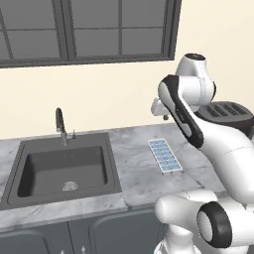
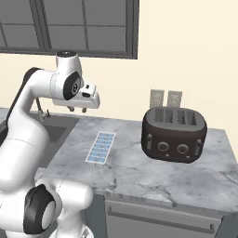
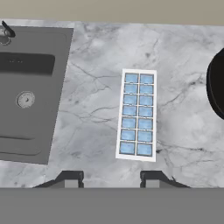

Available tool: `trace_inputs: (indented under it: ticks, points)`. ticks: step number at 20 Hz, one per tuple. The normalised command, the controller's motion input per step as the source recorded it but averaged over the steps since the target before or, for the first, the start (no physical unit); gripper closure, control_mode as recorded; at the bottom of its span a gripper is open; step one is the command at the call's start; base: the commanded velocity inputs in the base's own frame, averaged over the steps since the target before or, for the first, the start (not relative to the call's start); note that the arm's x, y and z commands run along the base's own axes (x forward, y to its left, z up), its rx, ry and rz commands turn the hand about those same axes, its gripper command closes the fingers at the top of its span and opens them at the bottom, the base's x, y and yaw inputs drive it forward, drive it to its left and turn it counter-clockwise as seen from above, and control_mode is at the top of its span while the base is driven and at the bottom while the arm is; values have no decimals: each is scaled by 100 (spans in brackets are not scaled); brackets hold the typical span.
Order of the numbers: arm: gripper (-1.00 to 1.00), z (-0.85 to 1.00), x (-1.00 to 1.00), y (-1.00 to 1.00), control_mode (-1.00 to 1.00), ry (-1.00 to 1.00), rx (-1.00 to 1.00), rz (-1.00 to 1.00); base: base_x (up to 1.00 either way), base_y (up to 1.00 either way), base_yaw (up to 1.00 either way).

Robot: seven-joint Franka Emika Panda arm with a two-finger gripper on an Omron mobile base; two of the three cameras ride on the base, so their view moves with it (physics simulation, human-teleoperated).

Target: The ice cube tray has been filled with water. Take the tray and place it in the freezer to make ice. Close the freezer door after placing the tray.

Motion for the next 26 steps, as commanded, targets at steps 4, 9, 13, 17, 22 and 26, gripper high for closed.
trace_inputs:
  ticks: [4, 9, 13, 17, 22, 26]
  points:
    - [-100, -4, 5, 0, -100, 0, 0, 0, 0, 0, 0]
    - [-100, -33, 29, -4, -100, -5, -3, -2, 0, 0, 0]
    - [-100, -56, 57, -20, -100, 0, -1, -5, 0, 0, 0]
    - [-100, -58, 55, -23, -100, 0, -1, -2, 0, 0, 0]
    - [-100, -58, 49, -16, -100, 0, -3, 0, 0, 0, 0]
    - [-100, -37, 41, -1, -100, 0, -3, 0, 0, 0, 0]
